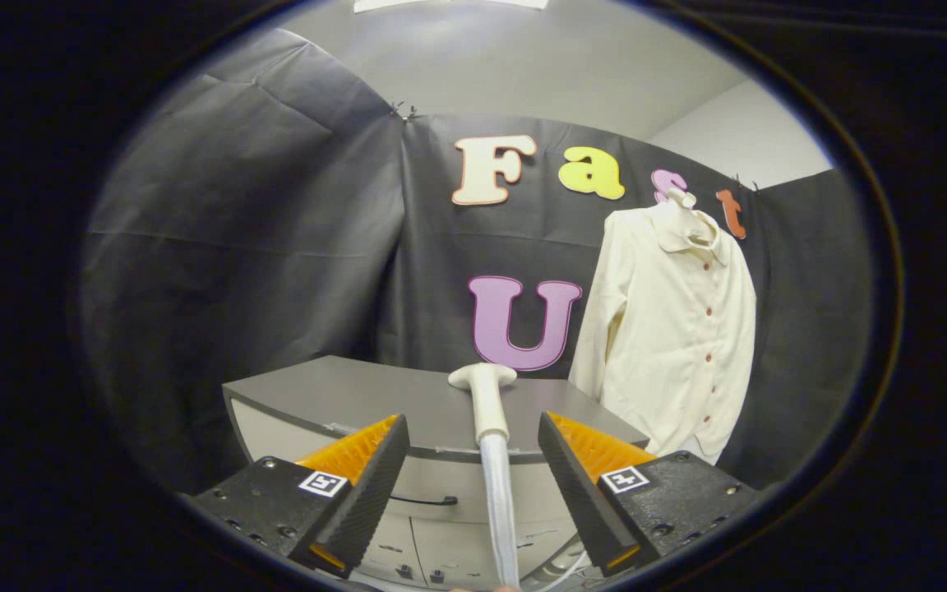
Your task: Iron the clothes twice with a garment steamer, once on the left side and once on the right side.
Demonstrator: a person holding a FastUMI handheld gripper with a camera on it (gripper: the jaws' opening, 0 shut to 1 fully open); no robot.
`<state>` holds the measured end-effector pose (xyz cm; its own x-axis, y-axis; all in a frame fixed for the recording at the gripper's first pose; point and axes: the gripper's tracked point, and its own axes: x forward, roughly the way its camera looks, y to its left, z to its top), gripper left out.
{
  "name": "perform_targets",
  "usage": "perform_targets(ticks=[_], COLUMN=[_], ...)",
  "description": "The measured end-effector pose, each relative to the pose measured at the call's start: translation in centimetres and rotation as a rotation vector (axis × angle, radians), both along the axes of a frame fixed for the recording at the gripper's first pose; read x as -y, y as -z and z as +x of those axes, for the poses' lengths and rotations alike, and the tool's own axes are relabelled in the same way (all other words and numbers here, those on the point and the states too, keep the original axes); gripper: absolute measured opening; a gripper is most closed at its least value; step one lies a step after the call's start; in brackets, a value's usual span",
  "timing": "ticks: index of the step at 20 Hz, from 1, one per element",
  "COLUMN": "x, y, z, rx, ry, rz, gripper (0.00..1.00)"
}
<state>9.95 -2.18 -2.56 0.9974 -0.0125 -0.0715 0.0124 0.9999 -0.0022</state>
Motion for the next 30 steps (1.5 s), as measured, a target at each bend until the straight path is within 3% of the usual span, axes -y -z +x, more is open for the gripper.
perform_targets(ticks=[9, 17, 22, 25, 29, 30], x=[0.7, 0.8, -0.2, -0.1, 1.2, 1.3], y=[0.7, 3.6, 5.9, 6.8, 6.9, 7.0], z=[5.7, 10.1, 12.5, 13.2, 13.9, 14.0], rx=[-0.069, -0.151, -0.255, -0.293, -0.283, -0.284], ry=[-0.008, -0.005, -0.012, 0.013, 0.061, 0.069], rz=[0.092, 0.028, 0.014, 0.003, -0.01, -0.024], gripper=[0.96, 0.93, 0.85, 0.71, 0.43, 0.41])
